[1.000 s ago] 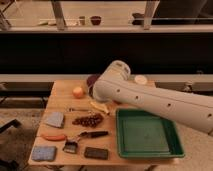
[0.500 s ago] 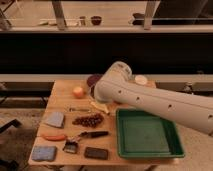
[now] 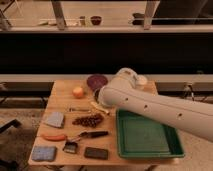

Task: Stack cups into tray

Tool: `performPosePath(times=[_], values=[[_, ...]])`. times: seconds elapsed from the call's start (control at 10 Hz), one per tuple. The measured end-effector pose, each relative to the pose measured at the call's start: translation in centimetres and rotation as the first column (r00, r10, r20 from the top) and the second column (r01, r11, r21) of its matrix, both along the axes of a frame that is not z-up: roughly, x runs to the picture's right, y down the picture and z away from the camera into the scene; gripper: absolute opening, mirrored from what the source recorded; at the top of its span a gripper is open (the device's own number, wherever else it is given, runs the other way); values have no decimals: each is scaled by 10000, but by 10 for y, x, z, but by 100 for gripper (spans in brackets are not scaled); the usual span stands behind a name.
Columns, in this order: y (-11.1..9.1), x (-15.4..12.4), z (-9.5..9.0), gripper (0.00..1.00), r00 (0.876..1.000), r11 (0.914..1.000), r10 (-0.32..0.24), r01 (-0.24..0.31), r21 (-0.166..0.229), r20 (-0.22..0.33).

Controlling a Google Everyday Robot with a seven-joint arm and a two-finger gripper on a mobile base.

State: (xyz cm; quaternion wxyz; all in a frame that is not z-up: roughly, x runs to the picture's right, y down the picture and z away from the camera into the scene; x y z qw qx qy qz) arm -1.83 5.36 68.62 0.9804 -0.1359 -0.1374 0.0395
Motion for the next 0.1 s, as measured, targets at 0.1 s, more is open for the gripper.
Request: performPosePath(times=[0.1], values=[[-1,7,3,1,9999,9999,130,-130,-32,-38]])
